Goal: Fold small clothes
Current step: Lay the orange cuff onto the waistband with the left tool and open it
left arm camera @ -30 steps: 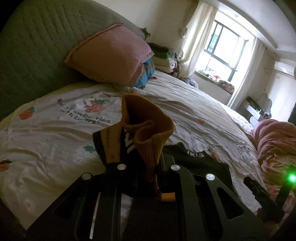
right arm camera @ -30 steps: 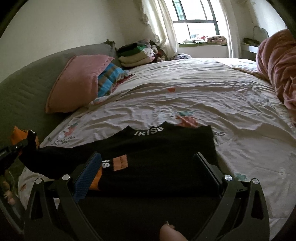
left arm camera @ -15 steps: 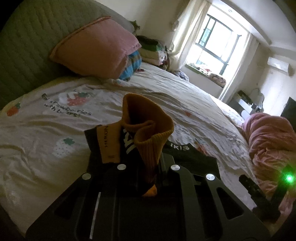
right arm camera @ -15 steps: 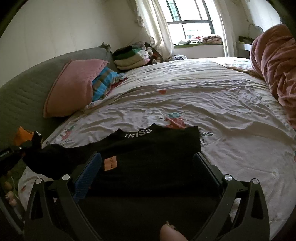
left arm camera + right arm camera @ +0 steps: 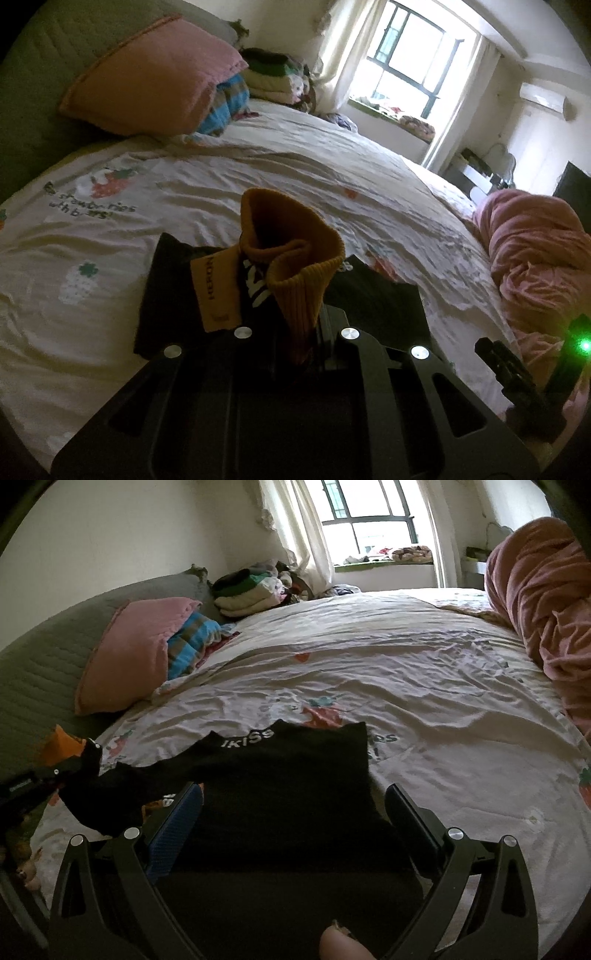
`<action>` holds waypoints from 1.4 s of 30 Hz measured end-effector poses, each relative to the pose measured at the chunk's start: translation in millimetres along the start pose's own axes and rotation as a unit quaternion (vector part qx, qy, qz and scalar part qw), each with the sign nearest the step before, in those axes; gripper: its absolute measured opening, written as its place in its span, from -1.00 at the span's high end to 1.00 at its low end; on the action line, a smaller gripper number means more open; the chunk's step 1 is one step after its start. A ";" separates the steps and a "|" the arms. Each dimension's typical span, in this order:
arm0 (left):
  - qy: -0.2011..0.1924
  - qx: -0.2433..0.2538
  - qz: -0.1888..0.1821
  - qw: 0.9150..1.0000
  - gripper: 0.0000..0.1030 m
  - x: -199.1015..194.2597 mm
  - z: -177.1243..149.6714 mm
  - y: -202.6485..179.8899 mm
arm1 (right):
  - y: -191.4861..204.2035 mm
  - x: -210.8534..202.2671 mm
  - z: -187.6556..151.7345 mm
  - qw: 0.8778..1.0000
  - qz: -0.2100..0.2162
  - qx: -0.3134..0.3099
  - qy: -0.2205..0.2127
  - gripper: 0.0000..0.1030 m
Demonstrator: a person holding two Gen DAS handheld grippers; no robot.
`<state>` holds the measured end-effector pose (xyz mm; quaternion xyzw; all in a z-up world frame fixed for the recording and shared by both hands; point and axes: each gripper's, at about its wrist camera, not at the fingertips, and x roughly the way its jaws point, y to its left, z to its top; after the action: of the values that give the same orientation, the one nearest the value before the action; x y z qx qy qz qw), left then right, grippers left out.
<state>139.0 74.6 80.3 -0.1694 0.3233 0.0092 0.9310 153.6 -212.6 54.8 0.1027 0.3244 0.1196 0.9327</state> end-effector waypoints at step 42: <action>0.069 0.058 -0.010 0.996 -0.72 54.7 -28.4 -37.7 | -10.8 28.6 -26.9 0.996 0.025 0.003 0.081 -0.91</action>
<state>170.0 24.9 38.1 -0.1180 0.3849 -0.0303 0.9149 160.1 -211.5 14.6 0.1033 0.3970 0.1495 0.8997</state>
